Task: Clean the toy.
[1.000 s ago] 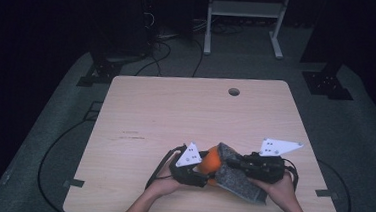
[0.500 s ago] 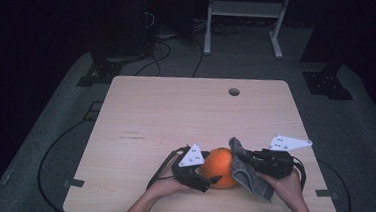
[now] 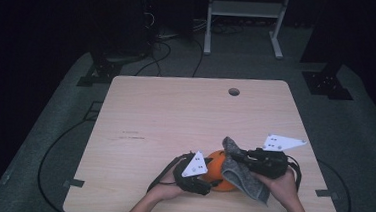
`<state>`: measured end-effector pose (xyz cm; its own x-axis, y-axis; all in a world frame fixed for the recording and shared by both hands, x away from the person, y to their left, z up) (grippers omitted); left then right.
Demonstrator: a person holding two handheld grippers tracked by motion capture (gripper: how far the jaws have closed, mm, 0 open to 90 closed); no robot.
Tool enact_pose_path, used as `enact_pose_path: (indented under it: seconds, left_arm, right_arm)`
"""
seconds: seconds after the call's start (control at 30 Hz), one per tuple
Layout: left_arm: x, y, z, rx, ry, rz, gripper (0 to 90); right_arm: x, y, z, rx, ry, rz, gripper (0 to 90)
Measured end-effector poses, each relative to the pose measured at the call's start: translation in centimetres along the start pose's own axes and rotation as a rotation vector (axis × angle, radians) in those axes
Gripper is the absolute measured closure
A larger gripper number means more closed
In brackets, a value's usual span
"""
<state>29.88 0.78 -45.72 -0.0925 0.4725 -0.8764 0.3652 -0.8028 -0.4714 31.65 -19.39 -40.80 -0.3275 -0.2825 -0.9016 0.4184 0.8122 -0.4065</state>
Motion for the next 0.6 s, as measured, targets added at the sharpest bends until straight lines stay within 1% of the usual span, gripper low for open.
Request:
enact_pose_path:
  seconds: [0.07, 0.17, 0.27, 0.3, 0.33, 0.37, 0.43, 0.5, 0.6]
  left_arm:
    - [0.1, 0.0, -0.4, 0.003, -0.037, 0.013, 31.4]
    - [0.2, -0.2, -0.9, 0.007, -0.071, 0.02, 31.4]
    - [0.4, -0.3, -1.0, 0.014, -0.088, 0.024, 31.5]
    - [0.4, -0.3, -1.0, 0.015, -0.092, 0.025, 31.6]
    - [0.4, -0.3, -1.1, 0.015, -0.094, 0.026, 31.7]
    - [0.4, -0.3, -1.1, 0.016, -0.097, 0.027, 31.7]
    - [0.4, -0.3, -1.1, 0.015, -0.098, 0.031, 31.7]
    - [0.4, -0.4, -1.2, 0.018, -0.104, 0.033, 31.9]
    - [0.3, -0.5, -1.5, 0.019, -0.125, 0.038, 32.8]
  right_arm:
    - [0.7, -0.4, 0.8, 0.003, 0.031, 0.003, 80.1]
    - [1.5, -0.8, 1.6, 0.018, 0.066, 0.001, 80.1]
    - [2.0, -0.5, 2.0, -0.008, 0.109, 0.021, 80.1]
    - [2.2, -0.4, 2.2, -0.033, 0.136, 0.029, 80.0]
    - [2.4, -0.4, 2.5, -0.039, 0.153, 0.037, 80.1]
    - [2.5, -0.4, 2.6, -0.036, 0.161, 0.038, 80.1]
    - [2.6, -0.5, 2.7, -0.032, 0.163, 0.033, 80.1]
    - [2.5, -0.6, 2.6, -0.017, 0.146, 0.022, 80.0]
    - [2.2, -0.8, 2.4, -0.011, 0.13, 0.024, 80.1]
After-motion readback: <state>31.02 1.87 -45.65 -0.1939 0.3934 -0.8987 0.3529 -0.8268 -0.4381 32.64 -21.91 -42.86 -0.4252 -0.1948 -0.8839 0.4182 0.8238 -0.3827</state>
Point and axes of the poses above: each handheld gripper's, and its own axes: y roughly forward along the jaws, x roughly out of its underside, z roughly to its right, the point moved 4 cm from there along y, roughly forward along the jaws
